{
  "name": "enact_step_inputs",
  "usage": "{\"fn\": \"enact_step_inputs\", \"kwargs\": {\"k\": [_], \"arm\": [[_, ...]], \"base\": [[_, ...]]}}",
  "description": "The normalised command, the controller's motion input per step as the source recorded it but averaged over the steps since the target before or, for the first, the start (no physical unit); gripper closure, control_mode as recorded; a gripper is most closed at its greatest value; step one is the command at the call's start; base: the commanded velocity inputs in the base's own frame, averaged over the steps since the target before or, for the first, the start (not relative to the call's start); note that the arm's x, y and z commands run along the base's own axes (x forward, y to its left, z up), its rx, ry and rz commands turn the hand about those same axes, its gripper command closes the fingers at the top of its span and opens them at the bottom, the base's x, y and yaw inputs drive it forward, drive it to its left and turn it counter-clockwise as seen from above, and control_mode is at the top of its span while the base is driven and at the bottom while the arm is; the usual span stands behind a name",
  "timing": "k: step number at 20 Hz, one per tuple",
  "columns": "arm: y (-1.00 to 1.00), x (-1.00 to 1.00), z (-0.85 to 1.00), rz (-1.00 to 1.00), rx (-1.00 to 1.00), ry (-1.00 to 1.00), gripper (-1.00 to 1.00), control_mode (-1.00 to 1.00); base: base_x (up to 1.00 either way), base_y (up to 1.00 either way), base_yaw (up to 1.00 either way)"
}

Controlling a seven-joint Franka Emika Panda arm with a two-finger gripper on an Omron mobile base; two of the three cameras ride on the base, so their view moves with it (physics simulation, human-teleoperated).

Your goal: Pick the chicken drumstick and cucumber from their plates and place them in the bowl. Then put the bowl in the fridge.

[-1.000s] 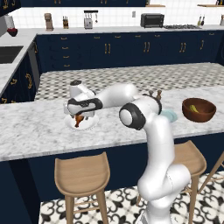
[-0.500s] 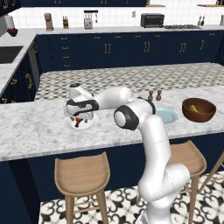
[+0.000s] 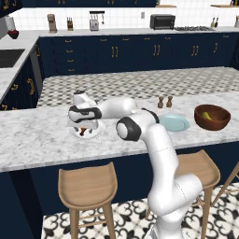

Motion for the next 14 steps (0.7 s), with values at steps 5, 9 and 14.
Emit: {"fn": "enact_step_inputs", "kwargs": {"k": [5, 9, 14], "arm": [[0.01, 0.08, -0.26, -0.01, 0.0, 0.08, -1.0, -1.0], [-0.11, -0.1, -0.21, -0.03, 0.0, 0.03, 1.0, -1.0], [-0.55, -0.5, -0.13, -0.03, 0.0, -0.03, 1.0, -1.0]], "base": [[0.0, 0.0, 0.0], [0.0, 0.0, 0.0], [0.0, 0.0, 0.0]]}}
